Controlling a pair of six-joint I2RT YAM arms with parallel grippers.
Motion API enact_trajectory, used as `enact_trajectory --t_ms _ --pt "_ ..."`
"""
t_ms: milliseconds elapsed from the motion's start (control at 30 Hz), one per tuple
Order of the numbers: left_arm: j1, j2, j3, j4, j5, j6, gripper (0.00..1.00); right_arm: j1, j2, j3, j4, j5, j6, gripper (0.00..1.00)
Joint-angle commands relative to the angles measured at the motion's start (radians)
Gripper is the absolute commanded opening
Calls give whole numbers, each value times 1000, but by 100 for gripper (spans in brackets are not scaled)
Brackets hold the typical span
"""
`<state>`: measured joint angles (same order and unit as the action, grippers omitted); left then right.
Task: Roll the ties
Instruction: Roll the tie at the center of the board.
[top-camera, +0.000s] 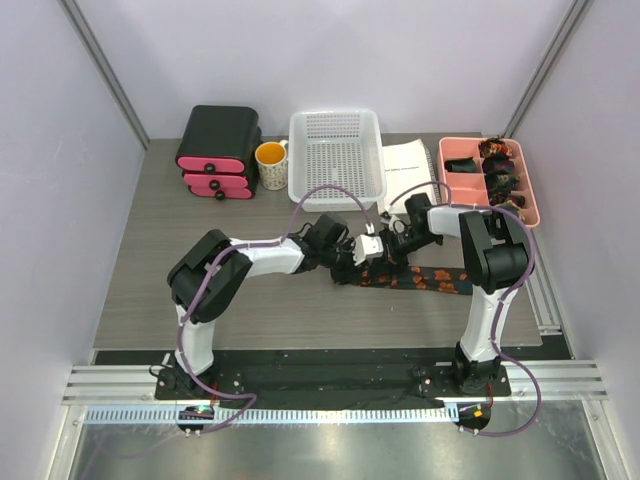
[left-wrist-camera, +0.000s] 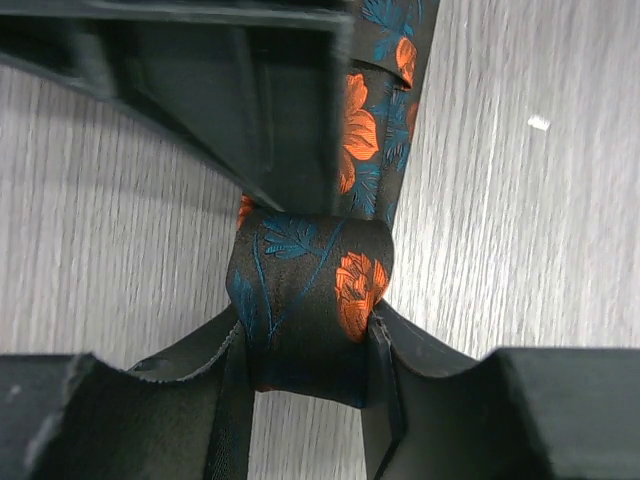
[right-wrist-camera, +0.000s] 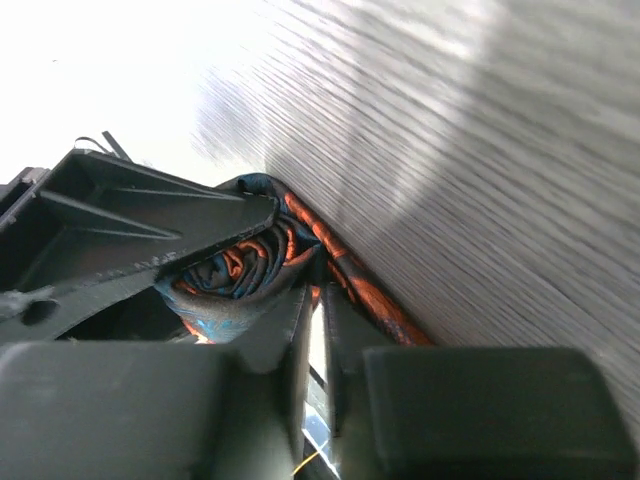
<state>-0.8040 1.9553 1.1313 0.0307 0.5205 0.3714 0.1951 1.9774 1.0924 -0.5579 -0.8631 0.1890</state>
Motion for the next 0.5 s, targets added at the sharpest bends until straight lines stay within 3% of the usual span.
enact_trajectory --t_ms 0,100,233,467 --pt "-11 -12 25 -296 -181 136 18 -5 -41 90 -48 -2 -69 32" --pt "-12 -6 45 -388 -221 167 18 -23 -84 98 -115 -17 -106 42" --pt "-26 36 99 -468 -240 175 20 -28 -143 75 -143 -63 -120 47" --pt "-32 100 183 -523 -243 146 30 3 -97 20 1 -114 15 49"
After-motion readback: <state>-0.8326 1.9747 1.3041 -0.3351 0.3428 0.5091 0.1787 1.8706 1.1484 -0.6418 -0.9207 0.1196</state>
